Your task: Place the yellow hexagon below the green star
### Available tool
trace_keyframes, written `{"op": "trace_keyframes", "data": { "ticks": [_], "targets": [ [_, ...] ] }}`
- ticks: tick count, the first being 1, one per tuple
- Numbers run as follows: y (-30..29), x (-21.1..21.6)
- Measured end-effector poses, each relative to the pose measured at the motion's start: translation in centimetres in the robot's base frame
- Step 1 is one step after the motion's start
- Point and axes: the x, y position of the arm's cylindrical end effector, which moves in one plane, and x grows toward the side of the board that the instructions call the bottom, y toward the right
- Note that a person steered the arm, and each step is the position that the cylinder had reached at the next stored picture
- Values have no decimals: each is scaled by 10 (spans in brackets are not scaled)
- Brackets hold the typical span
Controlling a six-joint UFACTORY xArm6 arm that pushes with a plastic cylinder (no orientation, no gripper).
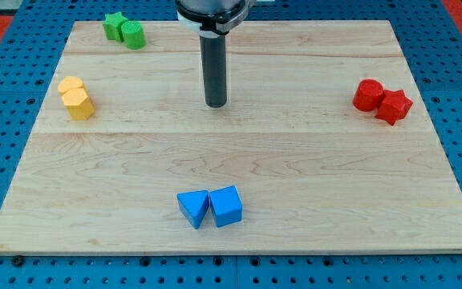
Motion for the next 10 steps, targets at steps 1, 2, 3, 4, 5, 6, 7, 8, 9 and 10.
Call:
{"op": "trace_keyframes", "data": {
  "ticks": [1, 2, 3, 4, 5, 6, 7, 8, 9, 10],
  "targets": [
    [4, -1],
    [7, -2],
    [44, -2],
    [40, -28],
    [-46, 18],
    [-167, 51],
    [-223, 33],
    [-204, -1],
    [-201, -11],
    [-200, -8]
  ]
}}
